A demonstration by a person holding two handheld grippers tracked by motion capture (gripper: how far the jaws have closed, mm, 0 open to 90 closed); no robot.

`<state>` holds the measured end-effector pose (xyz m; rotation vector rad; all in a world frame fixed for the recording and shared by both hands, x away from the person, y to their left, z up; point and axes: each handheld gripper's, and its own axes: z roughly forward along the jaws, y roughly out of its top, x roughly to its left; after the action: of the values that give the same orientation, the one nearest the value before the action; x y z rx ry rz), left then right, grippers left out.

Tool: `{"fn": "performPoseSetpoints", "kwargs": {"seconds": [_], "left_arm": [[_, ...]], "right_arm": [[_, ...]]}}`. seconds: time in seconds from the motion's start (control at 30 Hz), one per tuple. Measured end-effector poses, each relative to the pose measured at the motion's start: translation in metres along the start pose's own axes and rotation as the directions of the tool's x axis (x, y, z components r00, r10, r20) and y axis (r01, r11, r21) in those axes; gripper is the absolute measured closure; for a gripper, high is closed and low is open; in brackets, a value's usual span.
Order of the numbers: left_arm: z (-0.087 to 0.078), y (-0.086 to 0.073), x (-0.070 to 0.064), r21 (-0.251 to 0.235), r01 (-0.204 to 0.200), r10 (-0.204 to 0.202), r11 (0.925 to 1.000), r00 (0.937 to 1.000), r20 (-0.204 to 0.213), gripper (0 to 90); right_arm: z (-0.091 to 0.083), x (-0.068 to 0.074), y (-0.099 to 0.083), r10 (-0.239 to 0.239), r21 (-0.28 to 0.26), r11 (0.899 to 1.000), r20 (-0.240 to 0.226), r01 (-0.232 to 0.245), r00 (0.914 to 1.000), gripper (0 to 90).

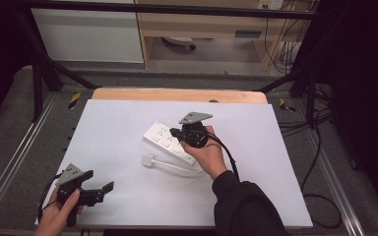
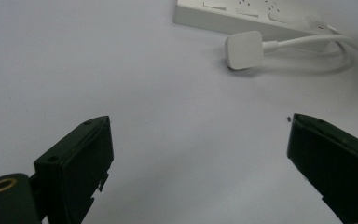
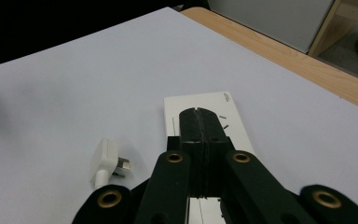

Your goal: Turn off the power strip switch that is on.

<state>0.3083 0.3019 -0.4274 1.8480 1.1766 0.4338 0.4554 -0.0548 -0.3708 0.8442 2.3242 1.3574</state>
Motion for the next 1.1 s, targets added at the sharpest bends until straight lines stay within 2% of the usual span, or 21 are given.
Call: {"fn": "performPoseSetpoints", "kwargs": {"seconds": [0.43,1.1], "left_arm": [[0.0,0.0,0.0,0.003,-0.003,0.003,1.0,1.0,0.003,7.2],[0.001,0.0,-0.001,0.004,-0.011,0.011,0.9999,0.9999,0.002,7.2]], "right_arm": [[0.01,-0.002,-0.012,0.013,0.035,0.999,0.006,-0.013,0.9999,90.0],[0.024,0.005,-0.026,0.025,0.07,0.997,-0.023,-0.023,0.9994,90.0]]}}
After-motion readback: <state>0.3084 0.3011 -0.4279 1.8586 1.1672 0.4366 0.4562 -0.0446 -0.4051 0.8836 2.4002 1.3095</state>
